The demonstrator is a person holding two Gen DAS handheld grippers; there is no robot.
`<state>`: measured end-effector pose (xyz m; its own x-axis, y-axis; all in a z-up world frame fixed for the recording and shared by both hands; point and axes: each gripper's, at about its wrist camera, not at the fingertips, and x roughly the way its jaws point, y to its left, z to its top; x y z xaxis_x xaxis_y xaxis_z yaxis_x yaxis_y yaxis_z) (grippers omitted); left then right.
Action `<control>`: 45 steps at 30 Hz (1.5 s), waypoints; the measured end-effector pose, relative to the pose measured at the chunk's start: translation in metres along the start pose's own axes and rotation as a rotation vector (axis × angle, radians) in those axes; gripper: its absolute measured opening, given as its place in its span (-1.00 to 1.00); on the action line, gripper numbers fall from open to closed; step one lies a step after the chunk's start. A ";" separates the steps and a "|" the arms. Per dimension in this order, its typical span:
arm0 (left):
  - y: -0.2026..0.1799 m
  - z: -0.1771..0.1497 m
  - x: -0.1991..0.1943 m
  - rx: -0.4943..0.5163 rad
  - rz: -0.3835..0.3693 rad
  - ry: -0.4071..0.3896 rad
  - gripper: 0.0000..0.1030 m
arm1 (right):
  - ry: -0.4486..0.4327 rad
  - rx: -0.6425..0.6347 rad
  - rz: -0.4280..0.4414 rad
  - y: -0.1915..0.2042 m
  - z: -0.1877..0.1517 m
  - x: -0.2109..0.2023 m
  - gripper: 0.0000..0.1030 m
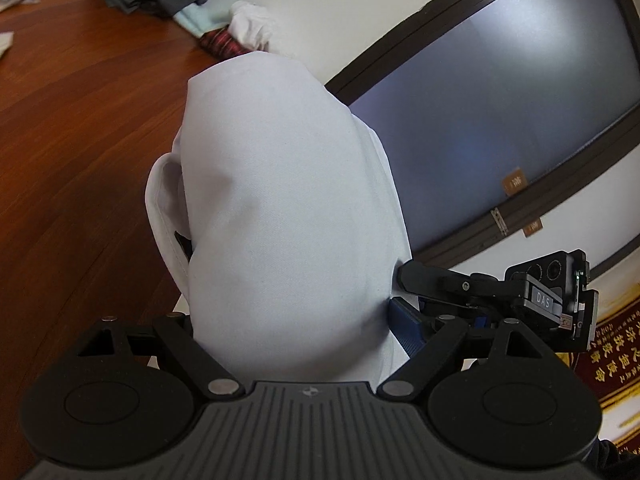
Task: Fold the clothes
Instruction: 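Lift the folded shirt with both grippers and carry it toward the clothes stack, then lower the folded shirt onto the grey clothes stack with both grippers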
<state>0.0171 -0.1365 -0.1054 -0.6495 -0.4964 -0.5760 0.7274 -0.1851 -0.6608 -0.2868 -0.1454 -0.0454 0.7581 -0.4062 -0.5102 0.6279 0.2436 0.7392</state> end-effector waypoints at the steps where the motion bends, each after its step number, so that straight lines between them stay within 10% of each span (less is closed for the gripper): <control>1: -0.003 0.007 0.010 0.001 0.004 0.002 0.73 | -0.002 -0.001 0.003 -0.006 0.010 0.002 0.60; 25: 0.011 0.251 0.247 -0.083 0.015 -0.082 0.73 | 0.054 -0.038 0.004 -0.146 0.311 0.073 0.60; 45: 0.004 0.399 0.377 -0.373 0.059 -0.438 0.73 | 0.329 -0.464 0.020 -0.151 0.559 0.176 0.63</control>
<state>-0.1367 -0.6627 -0.1337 -0.4005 -0.8162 -0.4163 0.5807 0.1253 -0.8044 -0.3466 -0.7461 -0.0013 0.7391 -0.1193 -0.6630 0.5676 0.6403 0.5175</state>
